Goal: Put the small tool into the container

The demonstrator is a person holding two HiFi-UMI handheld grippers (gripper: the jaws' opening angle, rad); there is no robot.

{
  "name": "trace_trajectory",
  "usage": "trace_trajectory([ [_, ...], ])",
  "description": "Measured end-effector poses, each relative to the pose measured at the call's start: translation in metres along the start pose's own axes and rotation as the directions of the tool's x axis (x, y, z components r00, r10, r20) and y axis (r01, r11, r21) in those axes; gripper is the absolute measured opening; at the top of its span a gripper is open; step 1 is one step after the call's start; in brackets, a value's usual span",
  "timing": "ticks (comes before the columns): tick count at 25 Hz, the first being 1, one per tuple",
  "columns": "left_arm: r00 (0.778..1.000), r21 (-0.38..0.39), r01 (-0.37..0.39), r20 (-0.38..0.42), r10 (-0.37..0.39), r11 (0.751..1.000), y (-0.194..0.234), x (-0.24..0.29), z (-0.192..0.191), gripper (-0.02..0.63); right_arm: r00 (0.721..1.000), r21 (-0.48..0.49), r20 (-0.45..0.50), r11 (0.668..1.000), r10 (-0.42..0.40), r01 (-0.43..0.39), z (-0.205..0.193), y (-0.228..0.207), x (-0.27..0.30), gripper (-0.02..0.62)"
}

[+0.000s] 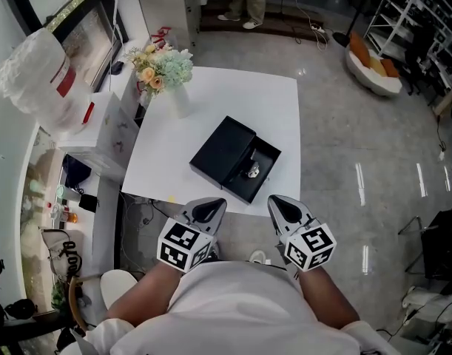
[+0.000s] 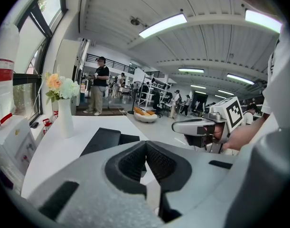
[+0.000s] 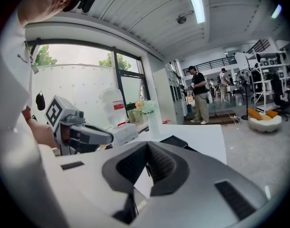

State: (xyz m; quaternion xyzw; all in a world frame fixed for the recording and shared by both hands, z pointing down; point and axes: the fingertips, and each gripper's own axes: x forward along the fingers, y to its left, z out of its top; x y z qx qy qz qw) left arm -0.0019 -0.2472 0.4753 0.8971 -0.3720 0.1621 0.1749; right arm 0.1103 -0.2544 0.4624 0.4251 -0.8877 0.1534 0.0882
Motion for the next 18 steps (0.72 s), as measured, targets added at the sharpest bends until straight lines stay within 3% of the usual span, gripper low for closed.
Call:
trace_trajectory([
  [18, 1.000, 0.005, 0.003, 0.002, -0.003, 1.000, 0.0066, -0.0007, 0.0018, 0.008, 1.000, -0.013, -0.017, 1.000, 0.000, 0.000, -0.0009, 0.0011, 0.0086, 0.005],
])
